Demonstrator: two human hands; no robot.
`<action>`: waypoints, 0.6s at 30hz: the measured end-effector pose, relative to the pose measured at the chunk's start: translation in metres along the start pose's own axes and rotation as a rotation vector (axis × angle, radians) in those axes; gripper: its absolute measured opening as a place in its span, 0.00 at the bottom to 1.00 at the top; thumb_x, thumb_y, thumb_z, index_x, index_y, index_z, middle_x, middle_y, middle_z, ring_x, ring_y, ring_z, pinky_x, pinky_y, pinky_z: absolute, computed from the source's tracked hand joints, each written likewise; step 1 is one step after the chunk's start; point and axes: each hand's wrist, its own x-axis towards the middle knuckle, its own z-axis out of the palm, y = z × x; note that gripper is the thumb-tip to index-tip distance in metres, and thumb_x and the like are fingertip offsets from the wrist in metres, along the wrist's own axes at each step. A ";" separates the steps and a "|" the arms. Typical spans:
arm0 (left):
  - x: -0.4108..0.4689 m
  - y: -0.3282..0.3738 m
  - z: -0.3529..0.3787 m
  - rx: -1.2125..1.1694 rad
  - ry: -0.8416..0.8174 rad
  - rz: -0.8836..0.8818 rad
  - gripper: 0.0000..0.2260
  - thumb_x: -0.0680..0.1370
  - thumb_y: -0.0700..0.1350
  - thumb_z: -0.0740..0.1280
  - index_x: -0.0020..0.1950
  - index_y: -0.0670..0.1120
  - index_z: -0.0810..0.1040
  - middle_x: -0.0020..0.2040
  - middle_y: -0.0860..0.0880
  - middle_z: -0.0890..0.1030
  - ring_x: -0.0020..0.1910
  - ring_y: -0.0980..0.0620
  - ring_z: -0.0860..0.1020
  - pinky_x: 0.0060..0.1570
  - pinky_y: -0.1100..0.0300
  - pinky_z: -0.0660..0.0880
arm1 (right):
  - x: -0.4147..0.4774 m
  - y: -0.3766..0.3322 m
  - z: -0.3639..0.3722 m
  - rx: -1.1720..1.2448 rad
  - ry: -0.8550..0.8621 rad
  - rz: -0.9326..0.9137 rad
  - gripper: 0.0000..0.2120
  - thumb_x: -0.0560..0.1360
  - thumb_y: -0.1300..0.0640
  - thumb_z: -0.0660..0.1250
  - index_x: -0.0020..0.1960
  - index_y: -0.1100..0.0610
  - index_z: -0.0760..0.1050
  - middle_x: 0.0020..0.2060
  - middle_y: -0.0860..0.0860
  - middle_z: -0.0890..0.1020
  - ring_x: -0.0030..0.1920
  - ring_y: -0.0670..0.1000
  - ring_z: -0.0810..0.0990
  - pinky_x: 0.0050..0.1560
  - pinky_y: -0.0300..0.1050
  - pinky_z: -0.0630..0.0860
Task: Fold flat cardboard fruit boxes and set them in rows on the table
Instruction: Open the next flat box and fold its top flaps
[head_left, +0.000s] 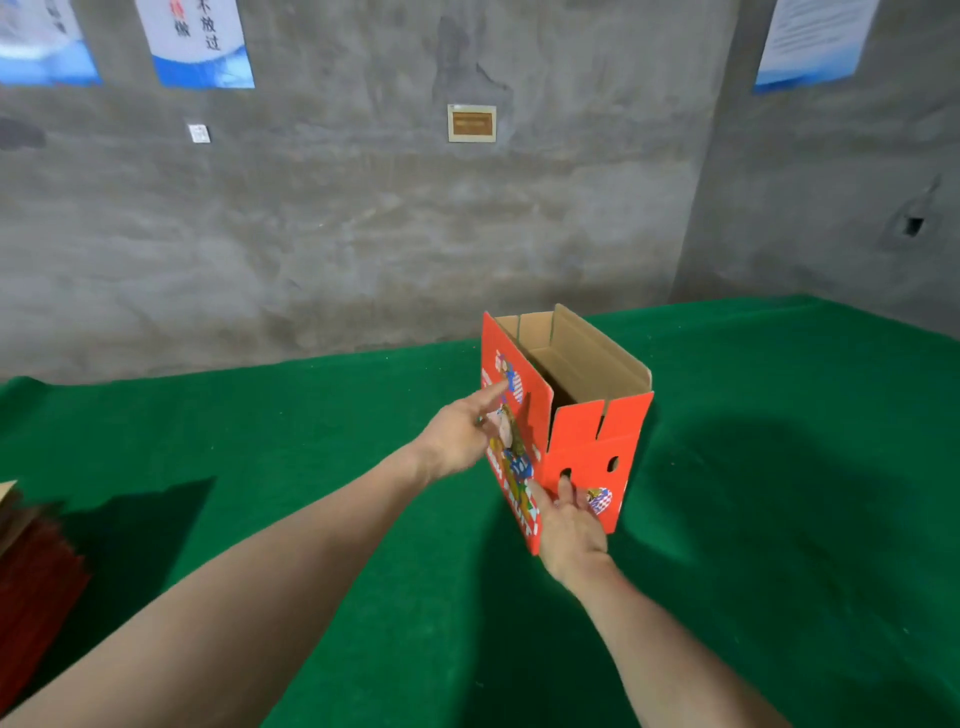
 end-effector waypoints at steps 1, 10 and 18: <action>0.004 -0.006 -0.002 0.023 0.053 -0.007 0.20 0.81 0.38 0.57 0.74 0.49 0.65 0.70 0.46 0.71 0.66 0.54 0.71 0.58 0.73 0.64 | 0.015 0.004 -0.002 -0.007 -0.004 0.015 0.40 0.76 0.66 0.60 0.78 0.46 0.42 0.77 0.61 0.45 0.76 0.64 0.51 0.74 0.53 0.59; 0.010 -0.051 -0.024 0.203 0.216 -0.113 0.16 0.81 0.41 0.59 0.69 0.45 0.73 0.55 0.39 0.82 0.40 0.45 0.79 0.30 0.73 0.67 | 0.104 0.008 -0.034 0.241 -0.145 0.060 0.43 0.74 0.68 0.60 0.77 0.42 0.41 0.76 0.54 0.34 0.76 0.60 0.51 0.71 0.50 0.65; -0.088 -0.085 -0.053 0.262 0.143 -0.204 0.15 0.79 0.44 0.64 0.66 0.46 0.75 0.62 0.50 0.79 0.56 0.57 0.78 0.48 0.81 0.66 | 0.029 -0.064 -0.013 0.965 0.550 0.022 0.16 0.69 0.75 0.65 0.55 0.66 0.75 0.57 0.62 0.72 0.57 0.63 0.75 0.62 0.55 0.70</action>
